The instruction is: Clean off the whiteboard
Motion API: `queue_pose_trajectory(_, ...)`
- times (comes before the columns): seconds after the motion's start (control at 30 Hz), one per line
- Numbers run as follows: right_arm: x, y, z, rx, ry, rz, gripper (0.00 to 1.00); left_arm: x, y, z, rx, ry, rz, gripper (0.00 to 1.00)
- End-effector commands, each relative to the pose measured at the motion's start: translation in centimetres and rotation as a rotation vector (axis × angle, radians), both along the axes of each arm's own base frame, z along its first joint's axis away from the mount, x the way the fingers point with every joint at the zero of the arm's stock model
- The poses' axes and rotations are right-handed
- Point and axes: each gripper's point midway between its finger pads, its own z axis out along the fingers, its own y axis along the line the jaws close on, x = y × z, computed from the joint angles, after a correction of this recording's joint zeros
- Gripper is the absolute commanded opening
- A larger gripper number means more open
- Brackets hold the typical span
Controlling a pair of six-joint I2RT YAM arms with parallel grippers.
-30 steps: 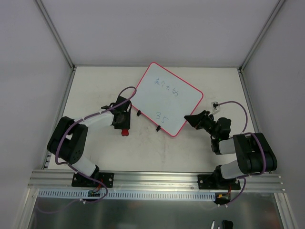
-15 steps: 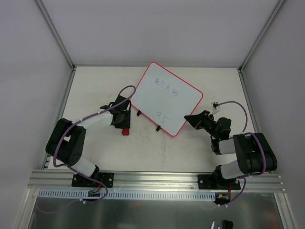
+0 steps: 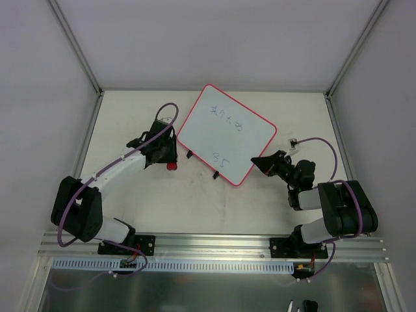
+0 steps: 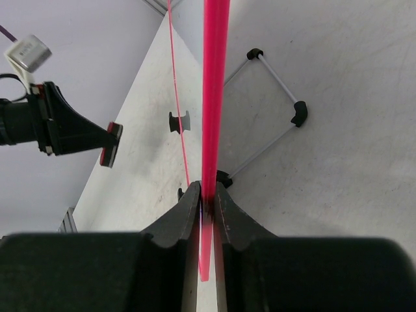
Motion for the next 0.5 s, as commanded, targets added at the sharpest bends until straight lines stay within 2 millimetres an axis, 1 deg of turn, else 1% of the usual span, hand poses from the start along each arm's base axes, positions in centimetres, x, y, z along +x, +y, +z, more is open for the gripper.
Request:
queue_pose_trajectory(0.0,1.5,-0.1,5.2,0.003,-0.269,-0.004,0.0,2.5,-0.9,5.5,-0.034,-0.15,0.002,0.17)
queue_pose_trajectory(0.03,1.5,0.0,5.1,0.002,-0.267,-0.001,0.0,2.8,-1.1,6.1,-0.041,-0.163,-0.002,0.17)
queue_pose_trajectory(0.07,1.5,0.0,5.0,0.0,-0.267,-0.001,0.0,3.5,-1.6,7.5,-0.062,-0.191,-0.007,0.17)
queue_pose_trajectory(0.1,1.6,0.0,4.9,-0.001,-0.263,0.001,0.0,3.9,-2.0,8.3,-0.073,-0.208,-0.014,0.17)
queue_pose_trajectory(0.13,1.6,0.0,4.7,-0.005,-0.262,0.002,0.0,4.3,-2.2,8.5,-0.075,-0.208,-0.022,0.17)
queue_pose_trajectory(0.17,1.6,0.0,4.6,-0.011,-0.265,0.002,0.0,5.0,-2.8,9.8,-0.092,-0.234,-0.034,0.2)
queue_pose_trajectory(0.2,1.5,0.0,4.6,-0.013,-0.267,0.002,0.0,5.5,-3.0,10.2,-0.094,-0.244,-0.036,0.22)
queue_pose_trajectory(0.23,1.5,0.0,4.6,-0.014,-0.268,-0.001,0.0,5.8,-3.2,10.7,-0.093,-0.255,-0.044,0.22)
queue_pose_trajectory(0.3,1.5,-0.1,4.8,-0.015,-0.274,-0.004,0.0,7.2,-3.7,11.8,-0.092,-0.285,-0.048,0.22)
queue_pose_trajectory(0.33,1.5,-0.1,4.8,-0.016,-0.276,-0.003,0.0,7.8,-3.8,11.7,-0.082,-0.287,-0.051,0.22)
queue_pose_trajectory(0.37,1.4,0.0,4.9,-0.015,-0.278,0.0,0.0,8.5,-4.1,12.9,-0.088,-0.316,-0.054,0.22)
queue_pose_trajectory(0.43,1.4,0.0,4.9,-0.016,-0.28,0.0,0.0,9.4,-4.4,13.5,-0.087,-0.336,-0.062,0.23)
queue_pose_trajectory(0.47,1.3,0.0,4.9,-0.017,-0.282,0.002,0.0,10.2,-5.0,14.2,-0.101,-0.355,-0.065,0.23)
